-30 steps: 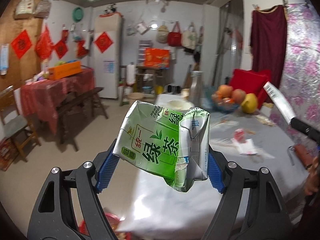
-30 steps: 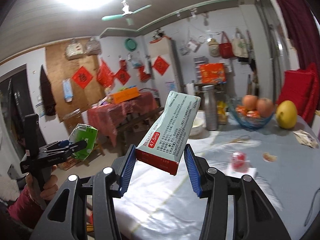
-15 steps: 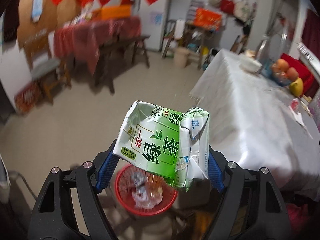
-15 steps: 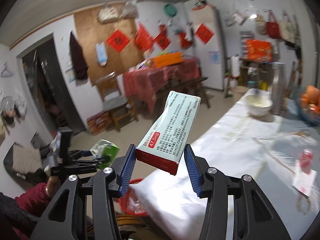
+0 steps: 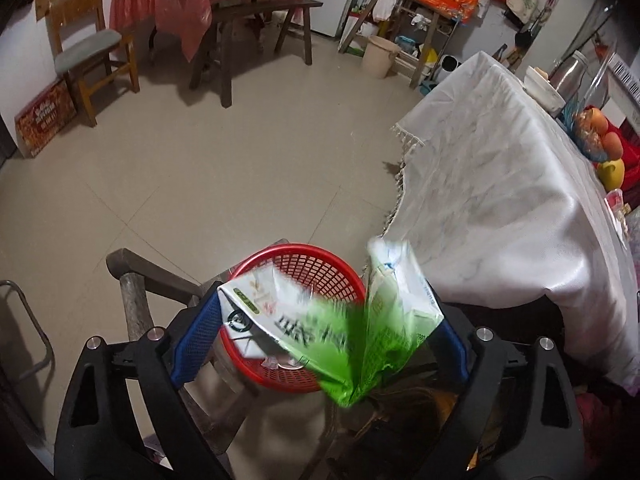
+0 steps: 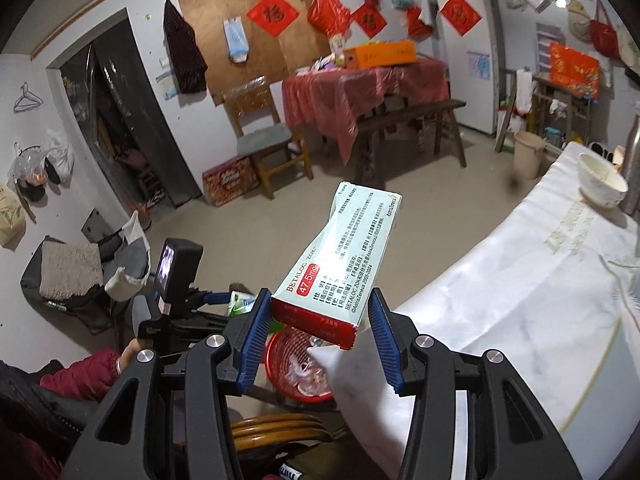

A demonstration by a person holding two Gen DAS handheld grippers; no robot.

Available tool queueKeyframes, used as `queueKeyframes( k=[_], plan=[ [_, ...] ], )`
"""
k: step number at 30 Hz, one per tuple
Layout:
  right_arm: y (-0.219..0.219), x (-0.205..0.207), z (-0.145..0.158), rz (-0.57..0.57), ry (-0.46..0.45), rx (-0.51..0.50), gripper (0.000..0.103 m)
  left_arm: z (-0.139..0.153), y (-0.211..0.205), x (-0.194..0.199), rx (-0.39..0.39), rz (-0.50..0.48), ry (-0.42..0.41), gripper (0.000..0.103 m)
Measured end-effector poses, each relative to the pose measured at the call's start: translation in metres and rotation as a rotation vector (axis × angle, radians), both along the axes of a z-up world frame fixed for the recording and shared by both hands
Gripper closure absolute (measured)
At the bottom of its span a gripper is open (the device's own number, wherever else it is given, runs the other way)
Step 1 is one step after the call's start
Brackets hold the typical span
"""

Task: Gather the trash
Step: 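Release the carton into the basket with left tool while right tool drops the box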

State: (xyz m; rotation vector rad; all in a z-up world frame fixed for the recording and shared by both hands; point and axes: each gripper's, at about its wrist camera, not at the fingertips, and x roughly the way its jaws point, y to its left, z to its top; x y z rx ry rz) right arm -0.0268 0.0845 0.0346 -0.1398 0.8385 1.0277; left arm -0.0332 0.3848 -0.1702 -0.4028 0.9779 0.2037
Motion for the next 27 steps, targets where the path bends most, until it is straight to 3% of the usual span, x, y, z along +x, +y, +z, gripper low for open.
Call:
queueKeyframes(
  k=[9, 18, 27],
  plan=[
    [0.019, 0.001, -0.017, 0.046, 0.034, -0.031, 0.054, -0.008, 0.000, 0.001, -0.039, -0.009, 0.028, 0.007],
    [0.031, -0.003, -0.026, 0.069, 0.060, -0.052, 0.054, 0.009, 0.009, -0.005, 0.029, 0.037, 0.002, 0.007],
    [0.075, -0.018, -0.050, 0.187, 0.095, -0.116, 0.054, 0.039, 0.034, -0.019, 0.096, 0.125, -0.054, 0.007]
  ],
)
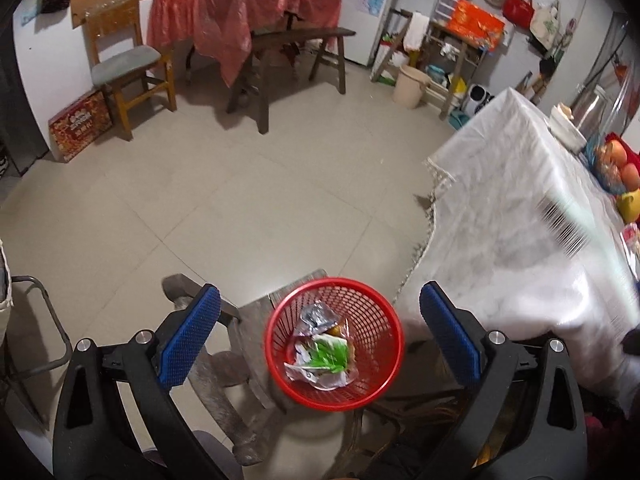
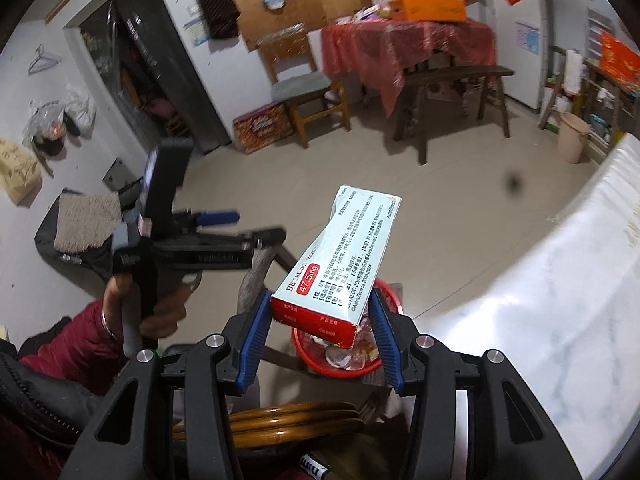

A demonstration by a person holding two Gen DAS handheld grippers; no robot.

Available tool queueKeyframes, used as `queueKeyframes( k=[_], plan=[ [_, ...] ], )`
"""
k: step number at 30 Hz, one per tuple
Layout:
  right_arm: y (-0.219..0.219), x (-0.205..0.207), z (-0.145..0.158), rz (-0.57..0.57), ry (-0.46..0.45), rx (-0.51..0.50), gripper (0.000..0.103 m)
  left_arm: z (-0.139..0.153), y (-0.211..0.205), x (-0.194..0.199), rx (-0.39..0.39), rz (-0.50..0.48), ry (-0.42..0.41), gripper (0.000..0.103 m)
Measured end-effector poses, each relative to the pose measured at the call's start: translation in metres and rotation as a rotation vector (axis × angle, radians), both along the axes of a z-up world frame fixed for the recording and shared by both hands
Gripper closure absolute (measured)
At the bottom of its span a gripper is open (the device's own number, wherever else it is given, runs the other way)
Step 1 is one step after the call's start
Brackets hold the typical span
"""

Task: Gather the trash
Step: 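Release the carton into the basket with left tool while right tool drops the box, then move both open tools back over the table toward the red cup and tissue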

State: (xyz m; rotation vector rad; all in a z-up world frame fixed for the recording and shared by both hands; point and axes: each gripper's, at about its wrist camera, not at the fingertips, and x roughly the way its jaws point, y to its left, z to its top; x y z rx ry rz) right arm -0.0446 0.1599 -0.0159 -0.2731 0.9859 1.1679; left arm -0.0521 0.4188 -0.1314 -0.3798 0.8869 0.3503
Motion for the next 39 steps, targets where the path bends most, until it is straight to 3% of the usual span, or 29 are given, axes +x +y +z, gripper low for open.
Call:
queueKeyframes(
  k=[6, 8, 13, 26, 39],
  plan=[
    [0.047, -0.002, -0.033, 0.085, 0.031, -0.085, 0.051, 0.011, 0.008, -0.007, 0.023, 0.027, -0.024, 0.007],
    [0.058, 0.000, -0.042, 0.091, 0.037, -0.106, 0.035, 0.012, 0.010, -0.008, 0.023, 0.032, -0.028, 0.007],
    [0.058, 0.005, -0.043, 0.057, 0.043, -0.089, 0.034, 0.011, 0.012, -0.009, 0.016, 0.032, -0.030, 0.007],
    [0.006, 0.020, -0.019, -0.044, -0.009, -0.011, 0.034, 0.015, -0.002, -0.004, 0.020, -0.002, -0.035, 0.007],
    [-0.074, 0.044, 0.012, -0.210, -0.069, 0.087, 0.034, 0.045, -0.044, 0.012, 0.054, -0.091, -0.085, 0.007]
  ],
)
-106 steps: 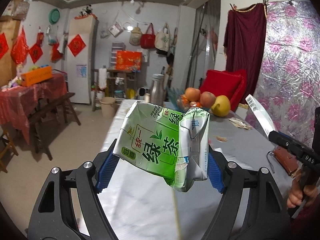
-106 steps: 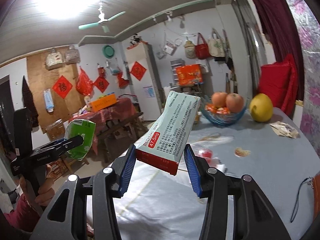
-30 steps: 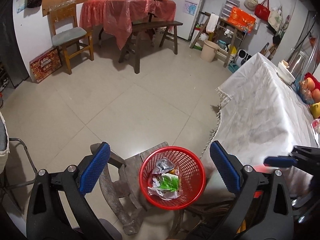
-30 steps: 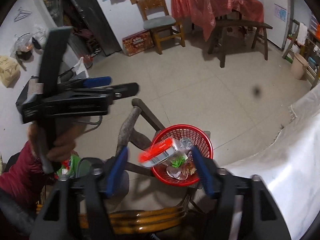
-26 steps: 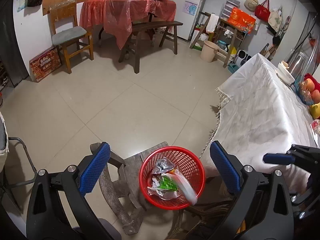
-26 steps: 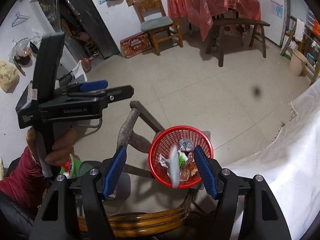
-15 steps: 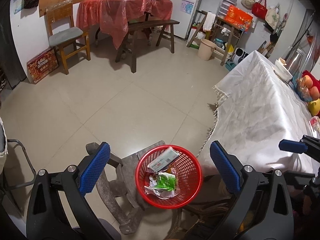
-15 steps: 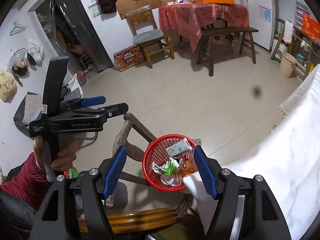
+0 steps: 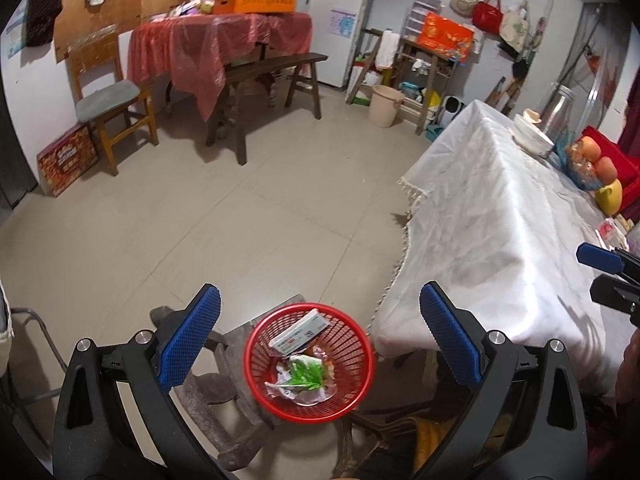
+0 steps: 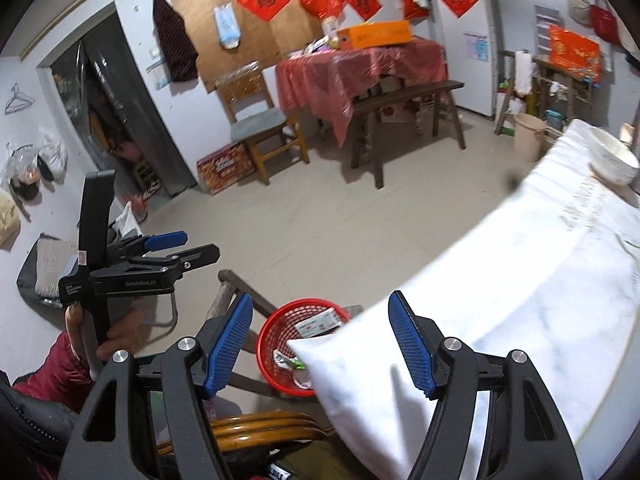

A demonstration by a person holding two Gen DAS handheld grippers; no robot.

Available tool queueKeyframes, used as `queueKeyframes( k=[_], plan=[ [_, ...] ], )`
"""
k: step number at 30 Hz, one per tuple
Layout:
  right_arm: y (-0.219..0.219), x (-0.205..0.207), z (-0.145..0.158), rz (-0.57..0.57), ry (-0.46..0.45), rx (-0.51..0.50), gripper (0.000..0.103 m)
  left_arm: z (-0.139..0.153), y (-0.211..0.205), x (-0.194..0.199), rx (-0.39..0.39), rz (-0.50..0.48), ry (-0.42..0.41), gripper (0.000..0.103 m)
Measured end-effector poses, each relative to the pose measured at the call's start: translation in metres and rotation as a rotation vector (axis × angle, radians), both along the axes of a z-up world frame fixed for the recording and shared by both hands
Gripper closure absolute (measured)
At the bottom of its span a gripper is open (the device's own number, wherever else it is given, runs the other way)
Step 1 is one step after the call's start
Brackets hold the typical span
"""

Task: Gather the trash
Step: 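Move both open tools back over the table toward the red cup and tissue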

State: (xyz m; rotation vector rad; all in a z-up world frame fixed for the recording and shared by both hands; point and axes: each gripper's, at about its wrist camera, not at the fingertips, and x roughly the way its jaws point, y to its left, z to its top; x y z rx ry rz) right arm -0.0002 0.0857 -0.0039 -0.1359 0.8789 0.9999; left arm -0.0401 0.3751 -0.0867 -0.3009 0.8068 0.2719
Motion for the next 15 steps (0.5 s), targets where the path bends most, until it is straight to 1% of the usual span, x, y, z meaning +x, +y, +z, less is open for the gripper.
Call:
queueKeyframes(
  k=[6, 11, 15],
  plan=[
    [-0.046, 0.007, 0.010, -0.080, -0.023, 0.051, 0.030, 0.017, -0.028, 0.010, 0.023, -0.053, -0.025, 0.007],
    [-0.082, 0.011, 0.016, -0.140, -0.045, 0.089, 0.028, 0.032, -0.059, 0.020, 0.048, -0.108, -0.054, 0.007],
    [-0.118, 0.017, 0.019, -0.202, -0.059, 0.121, 0.027, 0.041, -0.086, 0.031, 0.054, -0.158, -0.067, 0.007]
  ],
)
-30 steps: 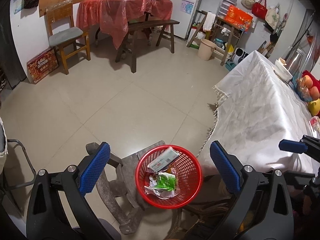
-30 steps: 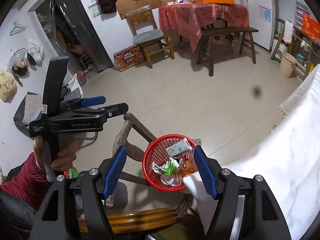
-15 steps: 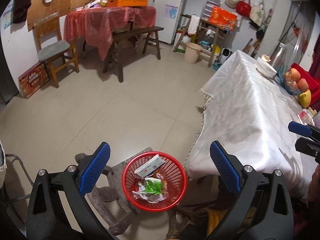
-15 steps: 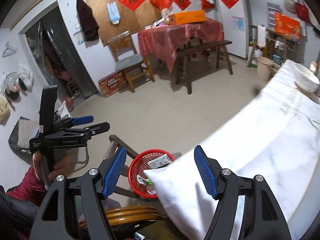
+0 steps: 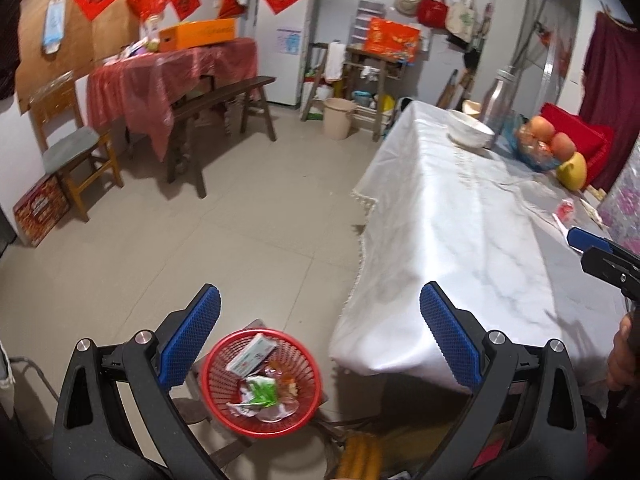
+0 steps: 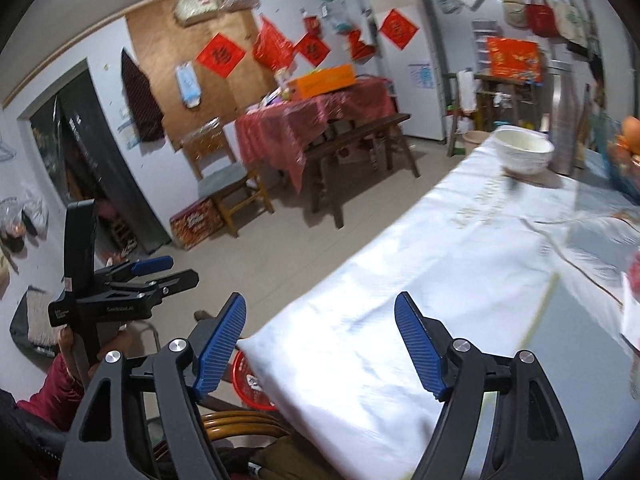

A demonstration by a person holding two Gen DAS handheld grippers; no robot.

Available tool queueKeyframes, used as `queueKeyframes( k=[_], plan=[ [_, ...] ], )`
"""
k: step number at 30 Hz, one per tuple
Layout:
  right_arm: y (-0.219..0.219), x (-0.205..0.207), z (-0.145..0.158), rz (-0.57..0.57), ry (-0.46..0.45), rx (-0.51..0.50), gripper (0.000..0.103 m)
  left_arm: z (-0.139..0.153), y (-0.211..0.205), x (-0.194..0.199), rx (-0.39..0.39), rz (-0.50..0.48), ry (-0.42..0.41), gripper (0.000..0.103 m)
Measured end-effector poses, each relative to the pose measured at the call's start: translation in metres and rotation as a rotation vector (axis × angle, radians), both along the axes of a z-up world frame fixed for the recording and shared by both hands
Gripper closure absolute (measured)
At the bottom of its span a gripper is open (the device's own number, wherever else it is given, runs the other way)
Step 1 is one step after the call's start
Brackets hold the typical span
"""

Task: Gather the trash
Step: 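Move both open tools back over the table toward the red cup and tissue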

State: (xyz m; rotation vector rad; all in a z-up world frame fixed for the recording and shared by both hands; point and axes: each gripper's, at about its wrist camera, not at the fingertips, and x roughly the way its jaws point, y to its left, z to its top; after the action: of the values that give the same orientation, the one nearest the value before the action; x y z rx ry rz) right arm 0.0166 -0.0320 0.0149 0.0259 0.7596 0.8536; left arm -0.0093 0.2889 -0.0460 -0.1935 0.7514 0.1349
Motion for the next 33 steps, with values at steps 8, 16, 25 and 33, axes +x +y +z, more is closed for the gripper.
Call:
queueKeyframes(
  k=[8, 16, 25, 33],
  plan=[
    [-0.083, 0.009, -0.006, -0.166, -0.011, 0.043, 0.026, 0.004, -0.055, 0.028, -0.015, -0.101, 0.002, 0.007],
    [-0.171, 0.029, -0.018, -0.359, 0.001, 0.063, 0.025, 0.005, -0.115, 0.067, -0.039, -0.216, 0.007, 0.007],
    [-0.257, 0.051, -0.034, -0.551, -0.004, 0.054, 0.023, 0.011, -0.189, 0.123, -0.041, -0.352, 0.025, 0.007],
    [-0.296, 0.075, -0.051, -0.639, 0.032, 0.067, 0.019, 0.007, -0.259, 0.181, -0.029, -0.470, 0.063, 0.007]
  ],
)
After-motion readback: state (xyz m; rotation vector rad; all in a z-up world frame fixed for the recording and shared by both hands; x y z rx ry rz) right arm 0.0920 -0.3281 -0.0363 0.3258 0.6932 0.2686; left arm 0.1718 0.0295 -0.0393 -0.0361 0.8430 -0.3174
